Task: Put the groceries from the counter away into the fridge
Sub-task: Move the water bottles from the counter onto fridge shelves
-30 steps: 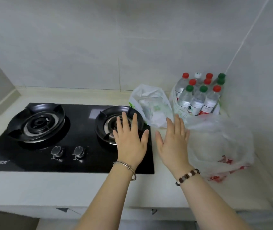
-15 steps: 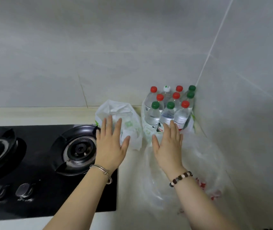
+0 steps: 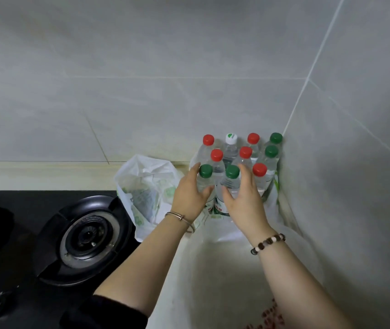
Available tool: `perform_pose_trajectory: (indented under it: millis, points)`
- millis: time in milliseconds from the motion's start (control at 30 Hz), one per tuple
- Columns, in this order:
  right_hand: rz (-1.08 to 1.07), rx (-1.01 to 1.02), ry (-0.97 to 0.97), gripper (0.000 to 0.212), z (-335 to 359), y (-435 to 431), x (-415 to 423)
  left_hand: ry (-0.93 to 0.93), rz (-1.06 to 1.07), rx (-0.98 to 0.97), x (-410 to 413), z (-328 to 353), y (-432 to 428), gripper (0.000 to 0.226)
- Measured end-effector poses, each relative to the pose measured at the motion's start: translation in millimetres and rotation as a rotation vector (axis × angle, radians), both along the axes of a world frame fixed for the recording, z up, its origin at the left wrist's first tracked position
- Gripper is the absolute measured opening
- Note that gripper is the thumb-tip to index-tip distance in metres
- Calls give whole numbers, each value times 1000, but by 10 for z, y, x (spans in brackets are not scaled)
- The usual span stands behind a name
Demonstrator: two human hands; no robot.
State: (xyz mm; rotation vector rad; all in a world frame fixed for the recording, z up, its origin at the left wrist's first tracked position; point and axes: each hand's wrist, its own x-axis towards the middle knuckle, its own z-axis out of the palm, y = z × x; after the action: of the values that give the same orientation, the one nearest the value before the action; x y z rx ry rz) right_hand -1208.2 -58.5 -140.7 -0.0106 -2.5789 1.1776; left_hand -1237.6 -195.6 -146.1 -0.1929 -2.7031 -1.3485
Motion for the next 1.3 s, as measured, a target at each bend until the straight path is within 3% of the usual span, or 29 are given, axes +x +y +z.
perform_pose_trajectory:
  millis: [200, 333, 433, 600, 700, 1033, 1300]
  points:
    - [-27, 17, -85, 67, -59, -1, -224, 19, 63, -13, -224, -24, 40, 51]
    - [-48, 202, -95, 56, -5, 51, -331, 51, -53, -238, -331, 88, -18, 51]
    - [-42, 173, -113, 54, -12, 45, -365, -14, -120, -343, -389, 113, -51, 55]
    - [-90, 94, -108, 37, -45, 21, -388, -67, -93, -248, -409, 121, -32, 30]
    - [-104, 131, -112, 27, 10, 18, -400, -38, -43, -254, -371, 139, 3, 28]
    - [-107, 202, 94, 32, 657, -120, -183, 145, 22, -84, -95, 716, -170, 23]
    - [-6, 146, 244, 29, 1172, -657, 476, 309, 166, -59, 695, 1222, -784, 27]
